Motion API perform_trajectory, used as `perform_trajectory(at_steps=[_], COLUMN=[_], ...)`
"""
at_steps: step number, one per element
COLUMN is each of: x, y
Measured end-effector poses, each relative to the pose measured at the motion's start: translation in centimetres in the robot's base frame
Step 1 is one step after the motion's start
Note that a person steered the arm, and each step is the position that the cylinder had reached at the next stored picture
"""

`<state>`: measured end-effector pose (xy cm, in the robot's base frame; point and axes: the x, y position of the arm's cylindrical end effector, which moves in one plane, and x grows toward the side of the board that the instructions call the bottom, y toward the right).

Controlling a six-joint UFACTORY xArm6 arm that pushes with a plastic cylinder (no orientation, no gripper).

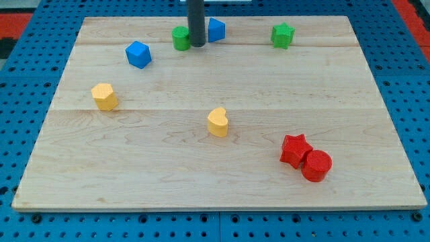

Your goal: Put the red circle to the right of the yellow hexagon

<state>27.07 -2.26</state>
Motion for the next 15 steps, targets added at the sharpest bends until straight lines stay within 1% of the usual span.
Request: perform_trajectory(at_steps=[1, 2, 3, 4, 5, 6, 7, 8, 9, 10, 11, 12, 13, 14, 15], x=[5.0, 5.8, 5.7, 2.9, -2.6, -6.1, -5.1, -2.8, -2.1, 1.4, 11.6, 21.4, 28.6, 30.6, 28.1], y=[2.6, 2.4, 8.6, 17.4, 20.9, 18.6, 15.4, 16.4, 18.3, 25.6, 26.8, 26.8, 25.3, 21.7, 19.5])
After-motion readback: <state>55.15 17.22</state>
